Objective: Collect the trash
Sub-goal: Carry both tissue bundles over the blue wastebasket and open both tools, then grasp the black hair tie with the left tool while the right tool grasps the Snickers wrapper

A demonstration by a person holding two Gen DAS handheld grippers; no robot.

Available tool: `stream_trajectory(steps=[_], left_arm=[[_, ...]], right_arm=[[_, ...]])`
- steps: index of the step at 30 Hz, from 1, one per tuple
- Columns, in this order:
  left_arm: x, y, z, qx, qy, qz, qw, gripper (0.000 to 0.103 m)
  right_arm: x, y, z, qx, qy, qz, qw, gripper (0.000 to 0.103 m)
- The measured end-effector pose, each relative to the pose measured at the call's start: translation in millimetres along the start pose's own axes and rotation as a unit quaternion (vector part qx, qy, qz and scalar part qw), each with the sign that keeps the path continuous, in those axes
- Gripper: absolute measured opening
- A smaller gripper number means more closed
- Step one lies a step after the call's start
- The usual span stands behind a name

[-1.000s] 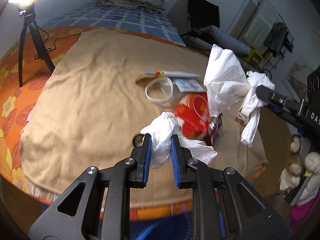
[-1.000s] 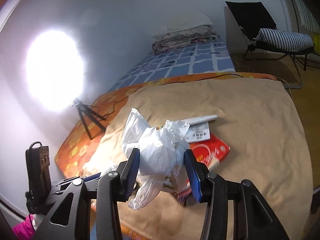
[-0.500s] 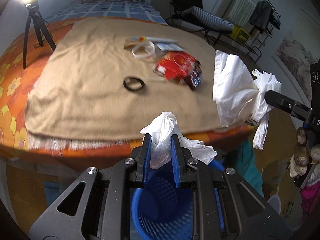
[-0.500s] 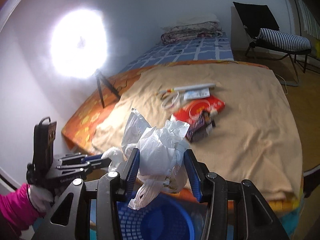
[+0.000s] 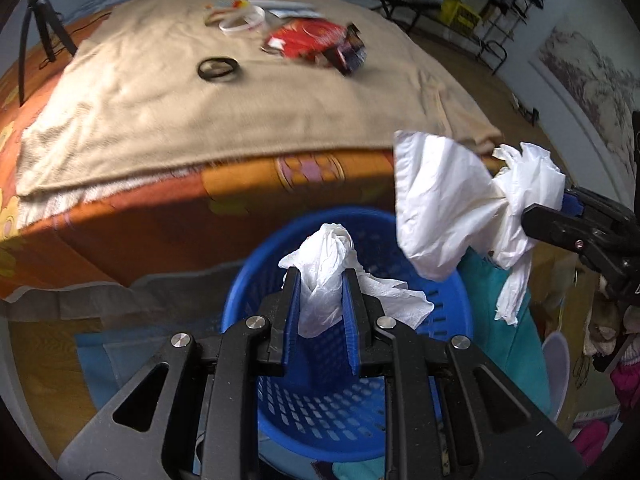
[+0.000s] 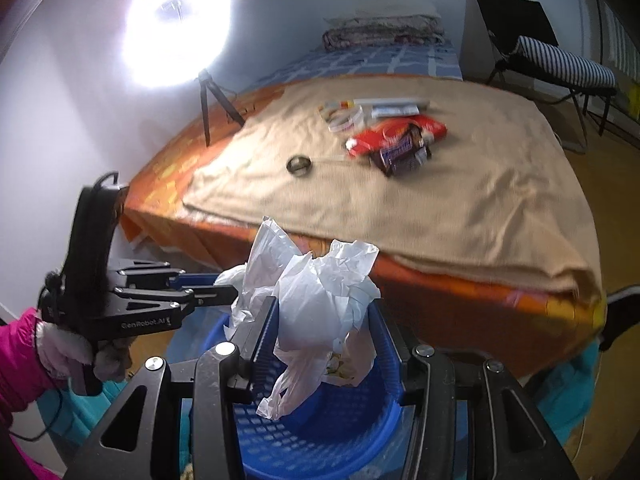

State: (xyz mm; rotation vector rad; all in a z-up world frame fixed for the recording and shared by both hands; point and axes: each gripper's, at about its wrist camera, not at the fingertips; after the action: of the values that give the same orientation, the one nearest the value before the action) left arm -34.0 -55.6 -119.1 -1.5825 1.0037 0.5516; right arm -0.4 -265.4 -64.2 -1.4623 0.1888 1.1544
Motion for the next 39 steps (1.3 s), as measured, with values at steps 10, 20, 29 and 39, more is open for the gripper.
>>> stream_trajectory(steps=[10,20,29,39], left_arm=[[16.8,21.8,-20.7,0.038,-0.002,0.038,0.9985,0.042],[15.5,19.0,-23.6,0.054,-0.012,0.032,0.9979,0.052],[13.1,10.4,-15.0,0.040,-0.020,0.019,0.9988,0.063],[10.9,-17.7,-0.2,0.019,-0.036,-0.009,0.9991,0.067]], right_arm=[[8.8,35.6,-11.2,0.032,0.011,0.031,0.999,0.051],[10.7,40.8,-10.2,0.043,0.016,0.038,0.998,0.079],[12.3,36.6,-11.7,0.045,0.024,0.041,0.998,0.079],[12.7,20.3,-17.1,0.056,0.029,0.022,0.998,0.093]])
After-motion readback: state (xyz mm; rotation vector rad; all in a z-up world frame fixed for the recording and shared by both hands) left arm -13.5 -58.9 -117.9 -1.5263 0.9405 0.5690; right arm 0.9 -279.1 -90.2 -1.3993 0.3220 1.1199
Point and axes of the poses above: each gripper's, at about its wrist camera, not at the fingertips, and x roughly the way its jaws point, z to its left, y to its underside, and after that the axes turned 8 degrees about -z, right-handed
